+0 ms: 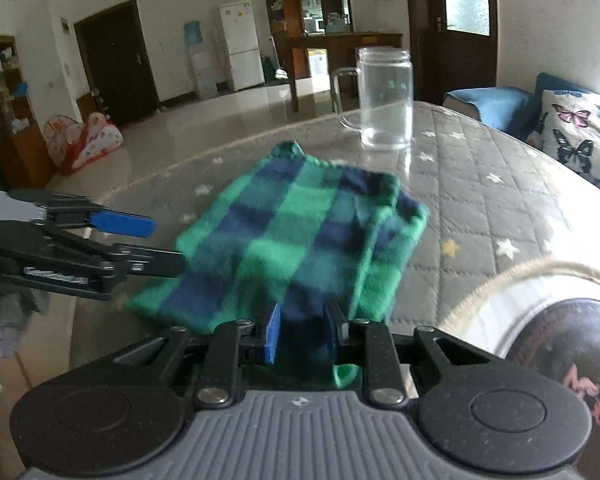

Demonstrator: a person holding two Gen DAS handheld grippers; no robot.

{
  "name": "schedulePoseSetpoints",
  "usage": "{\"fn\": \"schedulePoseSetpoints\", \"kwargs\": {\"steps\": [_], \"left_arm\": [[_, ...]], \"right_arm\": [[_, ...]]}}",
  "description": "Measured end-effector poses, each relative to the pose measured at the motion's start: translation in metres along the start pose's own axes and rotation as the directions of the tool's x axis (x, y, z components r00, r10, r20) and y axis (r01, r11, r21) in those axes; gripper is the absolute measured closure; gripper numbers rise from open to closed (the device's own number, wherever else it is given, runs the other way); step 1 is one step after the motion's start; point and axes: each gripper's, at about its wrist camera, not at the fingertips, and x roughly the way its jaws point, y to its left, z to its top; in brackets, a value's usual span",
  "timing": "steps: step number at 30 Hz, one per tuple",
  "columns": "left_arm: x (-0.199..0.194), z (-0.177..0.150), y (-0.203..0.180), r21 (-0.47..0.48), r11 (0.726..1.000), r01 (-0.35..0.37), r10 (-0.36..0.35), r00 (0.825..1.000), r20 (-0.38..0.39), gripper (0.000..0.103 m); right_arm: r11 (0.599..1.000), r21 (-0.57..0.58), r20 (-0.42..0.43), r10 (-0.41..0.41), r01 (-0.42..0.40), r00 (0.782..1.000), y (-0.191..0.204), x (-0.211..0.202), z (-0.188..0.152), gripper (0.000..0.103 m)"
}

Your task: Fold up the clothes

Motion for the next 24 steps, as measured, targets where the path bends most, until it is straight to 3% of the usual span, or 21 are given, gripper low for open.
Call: {"fn": "schedulePoseSetpoints", "kwargs": {"steps": [11, 18, 24], "left_arm": [[-0.007, -0.015, -0.002, 0.001, 1.000, -0.019, 0.019, 1.000, -0.003, 0.028], [-0.017, -0.013, -0.004, 0.000, 1.000, -0.013, 0.013, 1.000, 0.029, 0.010], [-0.019, -0.014, 0.001, -0.012, 1.000, -0.022, 0.023, 0.999, 0.050, 0.000]], "right_arm": [[0.999, 0.004, -0.009, -0.036, 0.036, 0.999, -0.001, -0.003, -0.014, 0.080], [1.000, 0.004, 0.064, -0.028, 0.028, 0.998, 0.005, -0.013, 0.005, 0.079], [0.998, 0.054, 0.035, -0.033, 0.031, 0.999, -0.006, 0.016, 0.014, 0.079]]}}
